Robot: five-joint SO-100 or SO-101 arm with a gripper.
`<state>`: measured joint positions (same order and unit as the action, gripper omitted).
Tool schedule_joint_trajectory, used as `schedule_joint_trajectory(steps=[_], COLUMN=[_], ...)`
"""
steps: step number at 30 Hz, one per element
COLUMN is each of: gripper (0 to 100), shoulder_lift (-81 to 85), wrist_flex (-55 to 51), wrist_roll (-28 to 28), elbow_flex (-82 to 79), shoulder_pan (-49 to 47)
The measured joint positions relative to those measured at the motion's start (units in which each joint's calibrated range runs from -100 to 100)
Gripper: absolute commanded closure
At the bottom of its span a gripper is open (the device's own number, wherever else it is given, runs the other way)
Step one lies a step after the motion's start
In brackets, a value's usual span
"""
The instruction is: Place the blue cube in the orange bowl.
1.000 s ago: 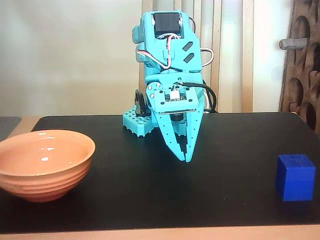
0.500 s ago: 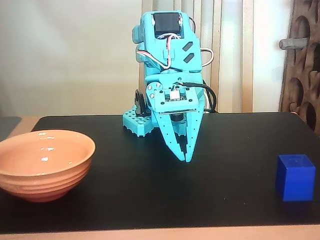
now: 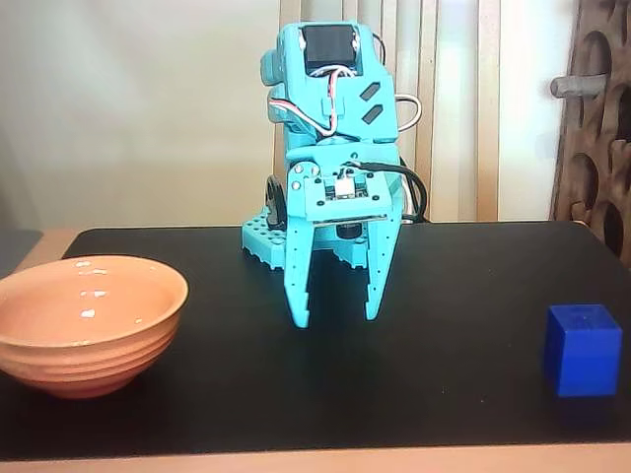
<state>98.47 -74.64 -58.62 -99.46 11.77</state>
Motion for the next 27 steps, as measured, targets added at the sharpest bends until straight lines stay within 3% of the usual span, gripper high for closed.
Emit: schedule_joint_trajectory(steps=[5,18,27], gripper=[66,69,72], shoulder_lift=[0.0,0.0,-4.42], wrist_flex=[0.0,0.44,8.72], wrist_roll=[0.0,0.0,0.0], elbow_flex=[0.0,0.0,0.54], shoulder_pan=[0.0,0.66,1.22])
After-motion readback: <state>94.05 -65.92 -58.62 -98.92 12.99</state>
